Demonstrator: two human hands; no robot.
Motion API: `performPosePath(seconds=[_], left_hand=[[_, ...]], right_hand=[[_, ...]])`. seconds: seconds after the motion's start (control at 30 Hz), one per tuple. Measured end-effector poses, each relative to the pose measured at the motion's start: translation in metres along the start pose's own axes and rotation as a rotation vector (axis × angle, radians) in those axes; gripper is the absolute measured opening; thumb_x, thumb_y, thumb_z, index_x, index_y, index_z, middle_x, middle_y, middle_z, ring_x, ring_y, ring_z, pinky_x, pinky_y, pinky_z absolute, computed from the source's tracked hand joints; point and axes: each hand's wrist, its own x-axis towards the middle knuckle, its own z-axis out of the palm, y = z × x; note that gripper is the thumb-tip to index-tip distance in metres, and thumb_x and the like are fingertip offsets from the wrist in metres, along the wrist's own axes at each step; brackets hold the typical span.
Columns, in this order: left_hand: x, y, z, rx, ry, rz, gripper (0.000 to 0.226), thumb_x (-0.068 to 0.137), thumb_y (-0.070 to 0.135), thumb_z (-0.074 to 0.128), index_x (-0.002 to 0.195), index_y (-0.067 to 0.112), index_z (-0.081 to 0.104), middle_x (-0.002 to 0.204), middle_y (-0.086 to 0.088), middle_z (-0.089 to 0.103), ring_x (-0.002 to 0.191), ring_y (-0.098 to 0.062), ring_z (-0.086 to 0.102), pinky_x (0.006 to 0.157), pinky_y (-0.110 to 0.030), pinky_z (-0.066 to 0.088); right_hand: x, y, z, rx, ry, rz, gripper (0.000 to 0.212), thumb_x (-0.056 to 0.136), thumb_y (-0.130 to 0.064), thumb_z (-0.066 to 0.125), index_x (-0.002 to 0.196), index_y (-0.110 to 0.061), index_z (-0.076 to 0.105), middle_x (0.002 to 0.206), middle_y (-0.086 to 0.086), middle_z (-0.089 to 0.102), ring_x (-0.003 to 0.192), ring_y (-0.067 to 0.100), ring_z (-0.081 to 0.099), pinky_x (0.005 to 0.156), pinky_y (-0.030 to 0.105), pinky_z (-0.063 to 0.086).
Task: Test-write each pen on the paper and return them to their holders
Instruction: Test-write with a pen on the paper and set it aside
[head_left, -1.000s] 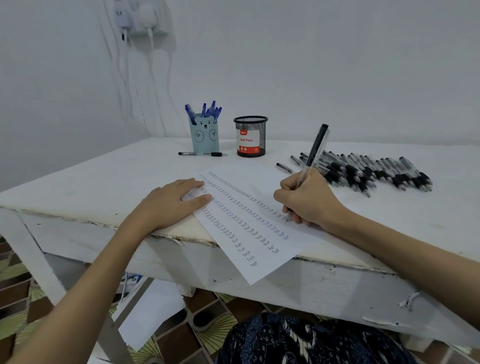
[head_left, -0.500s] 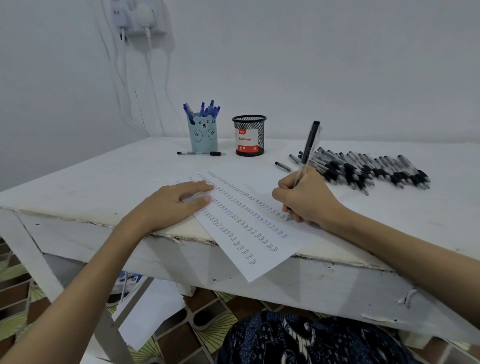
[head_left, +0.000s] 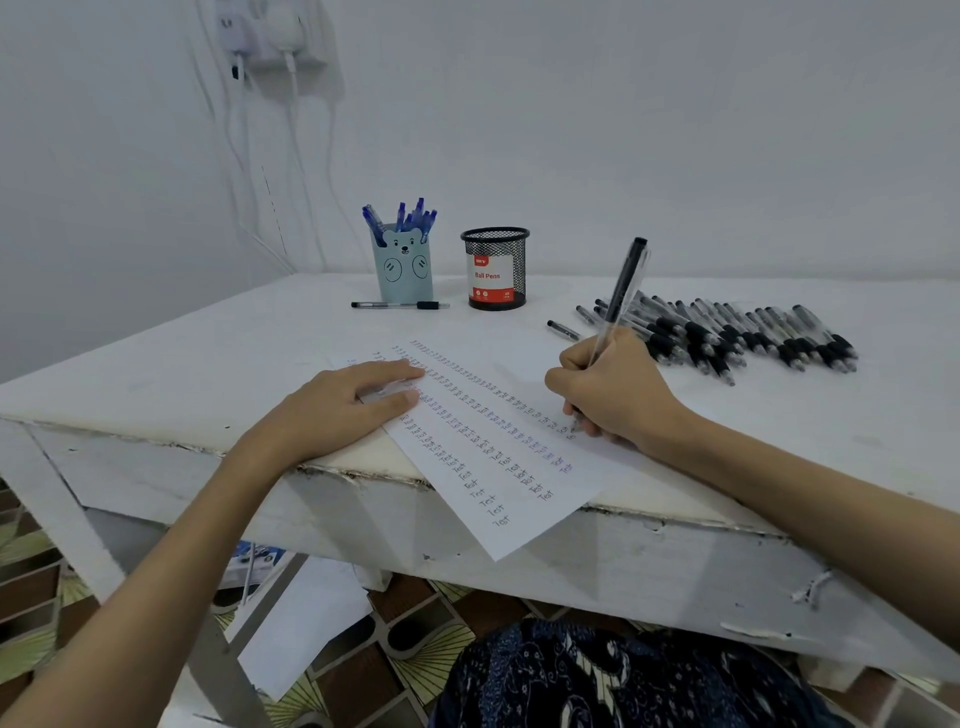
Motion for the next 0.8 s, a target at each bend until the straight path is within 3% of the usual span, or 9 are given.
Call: performPosePath(seconds=[0.17, 0.4, 0.53, 0.67, 0.8], left_hand=[[-0.001, 0.001, 0.000, 0.017, -0.002, -0.007, 0.046, 0.073, 0.073, 0.043, 0.116, 0.060, 0.047, 0.141, 0.027, 0.039, 0.132, -0.003, 0.036, 0.113, -0.037, 0.028], [-0.001, 0.000, 0.000, 0.009, 0.002, 0.012, 0.030, 0.085, 0.061, 0.048, 0.115, 0.060, 0.048, 0.133, 0.030, 0.039, 0.130, -0.003, 0.036, 0.112, -0.035, 0.028], [-0.001, 0.001, 0.000, 0.005, 0.006, 0.003, 0.033, 0.084, 0.060, 0.047, 0.117, 0.058, 0.049, 0.134, 0.030, 0.039, 0.130, -0.002, 0.036, 0.111, -0.034, 0.029], [-0.002, 0.003, 0.000, 0.000, 0.005, -0.010, 0.035, 0.083, 0.059, 0.048, 0.118, 0.057, 0.049, 0.140, 0.024, 0.040, 0.131, -0.003, 0.037, 0.112, -0.034, 0.028], [-0.003, 0.004, 0.000, -0.006, -0.001, -0.010, 0.031, 0.086, 0.056, 0.048, 0.117, 0.058, 0.048, 0.140, 0.025, 0.040, 0.129, -0.001, 0.036, 0.112, -0.034, 0.027]], right_hand=[[0.000, 0.001, 0.001, -0.010, -0.005, 0.008, 0.047, 0.077, 0.007, 0.049, 0.040, -0.012, 0.028, 0.037, 0.008, 0.037, 0.023, 0.010, 0.033, 0.032, 0.011, 0.022], [0.001, 0.000, 0.002, 0.007, 0.000, 0.026, 0.047, 0.077, 0.007, 0.049, 0.040, -0.012, 0.027, 0.039, 0.006, 0.037, 0.024, 0.010, 0.036, 0.030, 0.010, 0.020], [0.002, 0.001, 0.001, 0.040, 0.041, 0.062, 0.047, 0.078, 0.007, 0.049, 0.040, -0.012, 0.030, 0.035, 0.005, 0.034, 0.022, 0.008, 0.036, 0.030, 0.010, 0.021], [0.005, -0.003, -0.005, 0.219, 0.030, 0.225, 0.026, 0.082, -0.008, 0.055, 0.057, -0.003, 0.051, 0.039, 0.005, 0.046, 0.024, 0.012, 0.031, 0.036, 0.012, 0.021], [0.011, -0.002, -0.008, 0.213, 0.021, 0.244, 0.021, 0.089, -0.021, 0.058, 0.074, -0.012, 0.045, 0.037, -0.002, 0.043, 0.026, 0.009, 0.026, 0.036, 0.013, 0.023]])
